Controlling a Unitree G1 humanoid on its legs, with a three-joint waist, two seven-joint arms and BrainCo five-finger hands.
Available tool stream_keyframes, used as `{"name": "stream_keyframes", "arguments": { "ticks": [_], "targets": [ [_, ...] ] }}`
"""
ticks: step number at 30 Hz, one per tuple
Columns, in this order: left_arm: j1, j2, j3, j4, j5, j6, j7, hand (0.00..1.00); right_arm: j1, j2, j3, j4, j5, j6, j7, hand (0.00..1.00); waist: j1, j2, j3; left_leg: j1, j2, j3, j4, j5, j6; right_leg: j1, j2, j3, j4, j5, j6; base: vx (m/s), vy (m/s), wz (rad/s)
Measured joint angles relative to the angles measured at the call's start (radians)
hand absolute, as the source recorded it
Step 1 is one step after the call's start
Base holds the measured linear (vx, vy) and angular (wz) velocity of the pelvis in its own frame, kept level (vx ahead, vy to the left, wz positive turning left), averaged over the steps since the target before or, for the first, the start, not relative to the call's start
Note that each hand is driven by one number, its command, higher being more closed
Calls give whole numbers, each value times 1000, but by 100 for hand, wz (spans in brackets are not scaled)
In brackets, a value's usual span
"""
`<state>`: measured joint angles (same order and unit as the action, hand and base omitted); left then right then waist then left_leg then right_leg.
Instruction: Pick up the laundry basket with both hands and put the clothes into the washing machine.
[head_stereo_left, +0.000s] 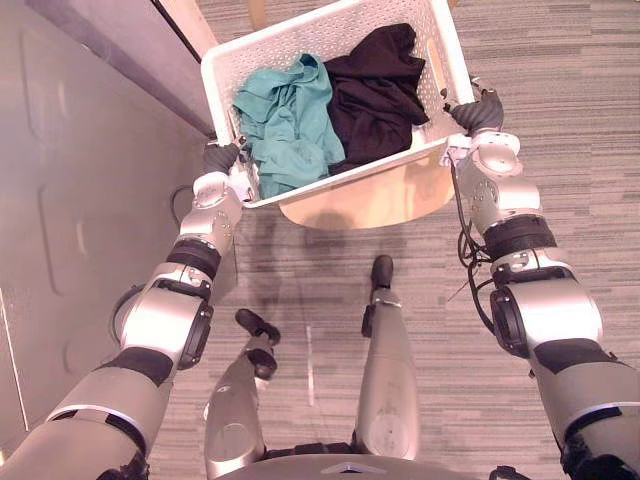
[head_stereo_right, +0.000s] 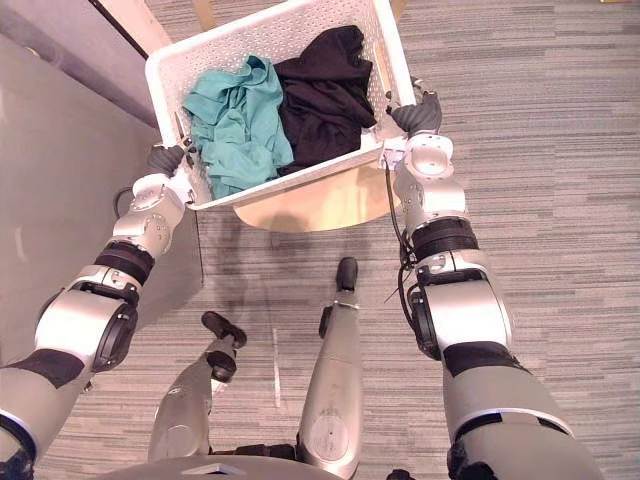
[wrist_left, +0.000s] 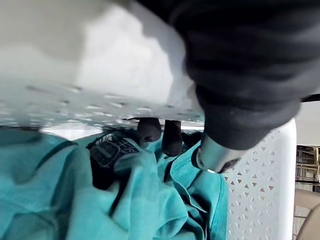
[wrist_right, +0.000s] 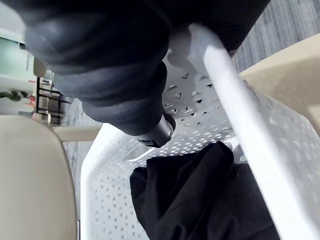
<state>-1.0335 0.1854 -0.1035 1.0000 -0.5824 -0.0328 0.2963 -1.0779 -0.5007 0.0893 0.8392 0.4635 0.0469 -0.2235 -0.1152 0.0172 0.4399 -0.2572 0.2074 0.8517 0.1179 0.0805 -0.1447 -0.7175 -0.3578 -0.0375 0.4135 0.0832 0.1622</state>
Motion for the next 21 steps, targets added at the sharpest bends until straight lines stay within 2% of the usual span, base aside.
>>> {"name": "stream_keyframes", "arguments": {
  "ticks": [13,21],
  "targets": [
    [-3,-11,-8,21,50,13,-2,100,49,42,-121,8,-25,-9,4,100,-1,0,0,47,-5,30,-1,0,0,27,-1,9,9,0,0,72,-33,-4],
    [20,-53,-8,22,83,14,-3,100,135,57,-198,-38,-38,-22,1,100,-4,0,0,73,-6,30,0,0,0,59,-2,5,9,0,0,60,-32,1]
  ]
}}
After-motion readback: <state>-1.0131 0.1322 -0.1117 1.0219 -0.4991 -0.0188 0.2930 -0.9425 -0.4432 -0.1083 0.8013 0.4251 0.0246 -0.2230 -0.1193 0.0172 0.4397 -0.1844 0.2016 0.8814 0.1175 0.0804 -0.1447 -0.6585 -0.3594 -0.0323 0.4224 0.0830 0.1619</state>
